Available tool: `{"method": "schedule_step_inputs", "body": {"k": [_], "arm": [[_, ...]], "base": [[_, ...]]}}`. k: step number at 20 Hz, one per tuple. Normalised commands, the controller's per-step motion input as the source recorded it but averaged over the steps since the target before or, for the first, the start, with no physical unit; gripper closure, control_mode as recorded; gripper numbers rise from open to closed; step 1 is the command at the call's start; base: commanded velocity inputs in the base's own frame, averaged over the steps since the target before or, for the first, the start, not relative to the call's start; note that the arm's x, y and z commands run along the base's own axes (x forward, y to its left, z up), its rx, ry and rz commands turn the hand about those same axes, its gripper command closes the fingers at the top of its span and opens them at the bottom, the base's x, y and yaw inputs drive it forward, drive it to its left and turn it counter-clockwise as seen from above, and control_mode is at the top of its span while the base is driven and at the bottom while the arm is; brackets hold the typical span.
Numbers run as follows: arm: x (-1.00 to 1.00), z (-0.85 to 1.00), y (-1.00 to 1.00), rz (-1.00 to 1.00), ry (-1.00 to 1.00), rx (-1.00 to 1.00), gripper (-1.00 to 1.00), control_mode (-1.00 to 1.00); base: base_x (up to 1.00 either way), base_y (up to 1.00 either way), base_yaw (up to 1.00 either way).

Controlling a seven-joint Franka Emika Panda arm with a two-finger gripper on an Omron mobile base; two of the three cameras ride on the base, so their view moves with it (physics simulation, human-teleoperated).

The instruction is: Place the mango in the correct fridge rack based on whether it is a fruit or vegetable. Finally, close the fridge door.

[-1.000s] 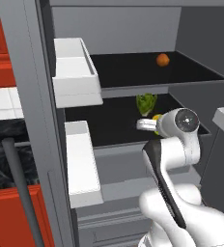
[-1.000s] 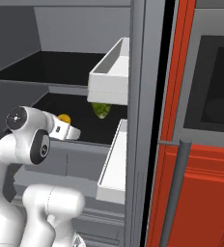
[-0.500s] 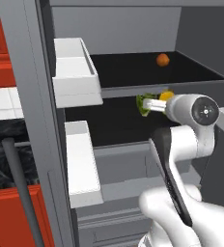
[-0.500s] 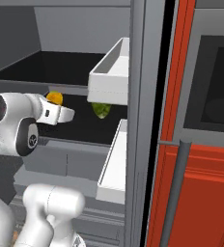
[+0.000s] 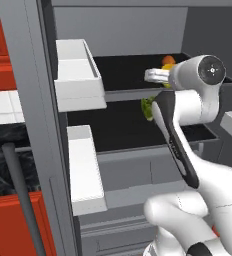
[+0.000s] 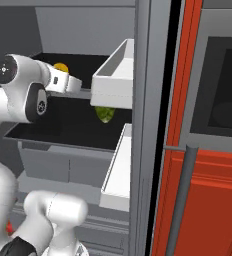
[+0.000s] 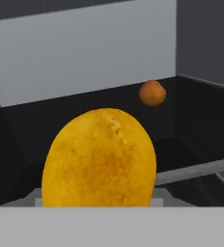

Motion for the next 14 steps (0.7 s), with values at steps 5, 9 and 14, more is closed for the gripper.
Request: {"method": "schedule_step_inputs", "body": {"k": [5,9,14], "arm": [[1.0,-0.13,0.0,0.16,0.01,0.0,1.0,-1.0],[1.0,-0.59,0.0,0.13,0.09,0.0,1.0,-1.0],[0.86,-0.46,0.01,0.01,0.09,-0.04,1.0,-1.0]], "base": [[0.0,0.0,0.0],[0.0,0.0,0.0],[0.0,0.0,0.0]]}}
